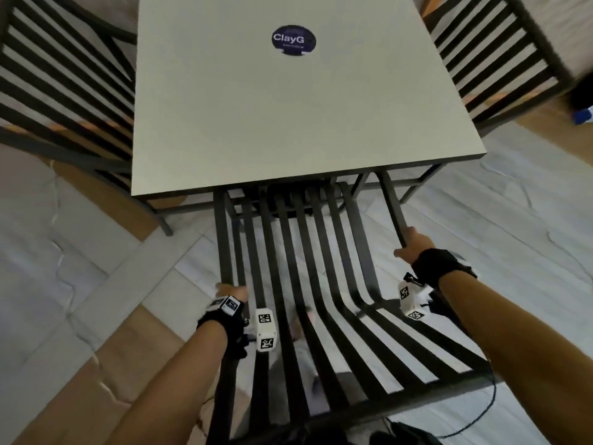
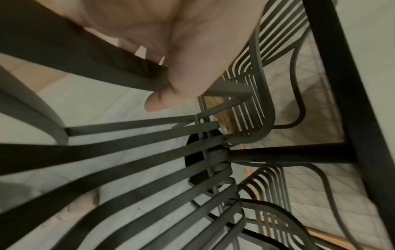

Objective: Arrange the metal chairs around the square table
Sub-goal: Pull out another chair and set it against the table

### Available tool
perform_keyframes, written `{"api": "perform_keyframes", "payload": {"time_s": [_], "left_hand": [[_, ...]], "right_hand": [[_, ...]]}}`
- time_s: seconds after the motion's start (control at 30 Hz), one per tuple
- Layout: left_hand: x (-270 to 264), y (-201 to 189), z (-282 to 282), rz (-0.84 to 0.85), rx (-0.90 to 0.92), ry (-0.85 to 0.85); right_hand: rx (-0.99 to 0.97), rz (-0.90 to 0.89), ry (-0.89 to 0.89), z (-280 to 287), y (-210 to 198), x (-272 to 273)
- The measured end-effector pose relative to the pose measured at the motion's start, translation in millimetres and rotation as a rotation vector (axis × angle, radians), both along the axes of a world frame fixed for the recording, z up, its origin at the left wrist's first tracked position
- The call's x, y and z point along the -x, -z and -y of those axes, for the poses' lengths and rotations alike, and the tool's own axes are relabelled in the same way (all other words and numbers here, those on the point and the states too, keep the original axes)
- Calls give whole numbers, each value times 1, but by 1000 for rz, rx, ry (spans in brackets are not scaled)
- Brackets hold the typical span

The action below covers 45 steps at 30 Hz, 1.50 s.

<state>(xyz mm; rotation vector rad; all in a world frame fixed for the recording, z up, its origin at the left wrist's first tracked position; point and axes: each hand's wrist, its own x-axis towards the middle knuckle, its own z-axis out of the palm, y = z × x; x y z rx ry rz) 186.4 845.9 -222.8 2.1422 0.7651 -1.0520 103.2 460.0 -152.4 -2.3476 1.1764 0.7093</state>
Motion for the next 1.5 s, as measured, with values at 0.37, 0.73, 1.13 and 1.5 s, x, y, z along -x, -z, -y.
{"api": "perform_keyframes", "payload": {"time_s": [0.37, 0.73, 1.13, 1.5], "left_hand": [[-1, 12, -6, 69, -106, 95], [23, 9, 2, 51, -68, 187], [35, -2, 3, 20, -78, 72], [71, -76, 144, 211, 93, 117]], "right_hand": [[53, 9, 167, 21, 67, 24], [9, -5, 206, 38, 71, 75], [12, -16, 134, 35, 70, 80], [-117, 120, -74, 90, 30, 78]]}}
